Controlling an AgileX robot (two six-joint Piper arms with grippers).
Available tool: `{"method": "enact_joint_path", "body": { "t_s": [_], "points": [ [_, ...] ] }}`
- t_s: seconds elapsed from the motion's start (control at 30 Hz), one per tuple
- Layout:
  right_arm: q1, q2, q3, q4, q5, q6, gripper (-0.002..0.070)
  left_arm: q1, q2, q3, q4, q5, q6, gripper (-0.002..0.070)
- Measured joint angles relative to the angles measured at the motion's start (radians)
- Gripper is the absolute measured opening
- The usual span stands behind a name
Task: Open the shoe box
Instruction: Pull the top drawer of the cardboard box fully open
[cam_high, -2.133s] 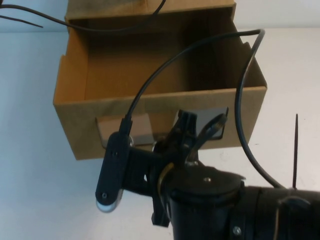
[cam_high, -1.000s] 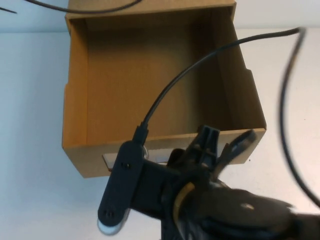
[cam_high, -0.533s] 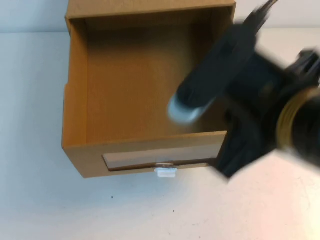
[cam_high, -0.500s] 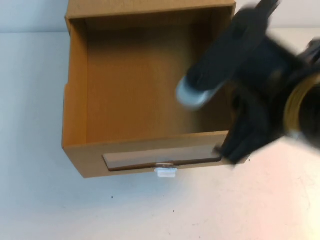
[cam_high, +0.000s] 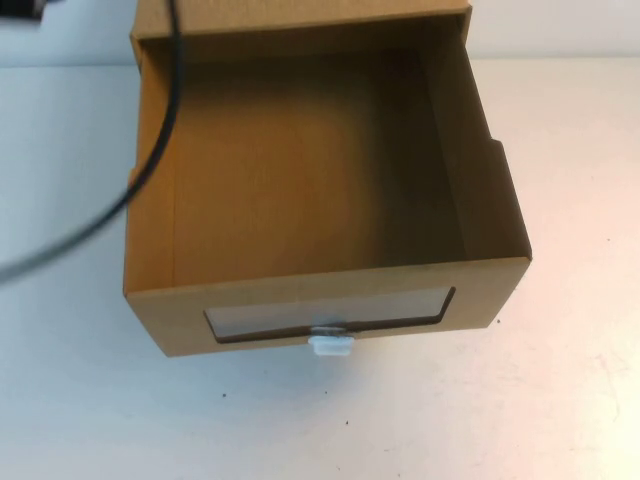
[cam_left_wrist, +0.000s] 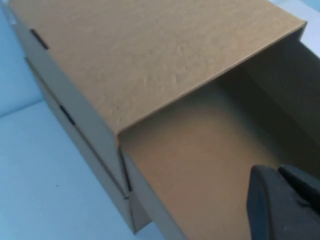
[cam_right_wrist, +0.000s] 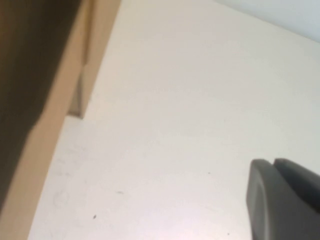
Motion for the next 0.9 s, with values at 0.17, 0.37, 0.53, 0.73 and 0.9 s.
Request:
{"method": "enact_joint_path", "body": {
  "t_s": [0.17,0.37,0.53,0.73,0.9],
  "points": [
    [-0.202,-0.055,0.026,0.223,-0.072,-0.135,-0.0013,0.0,-0.288,0.408,0.034,-0.276,0.004,-0.0005],
    [-0.265,-0.163,0.231,0.35,-0.255,-0.174,-0.0013,0.0,-0.628,0.827,0.083,-0.565,0.008,-0.0005],
    [-0.265,-0.303,0.478,0.438,-0.484,-0.18,-0.0013,0.0,-0.862,1.095,0.086,-0.727,0.008,-0.0005],
    [-0.265,-0.496,0.754,0.458,-0.753,-0.18,-0.0013,0.0,-1.102,1.323,0.041,-0.778,-0.01,-0.0005],
    [-0.265,-0.599,0.913,0.536,-0.907,-0.18,-0.0013,0.0,-1.175,1.486,0.006,-0.854,-0.048,-0.0005]
  ]
}}
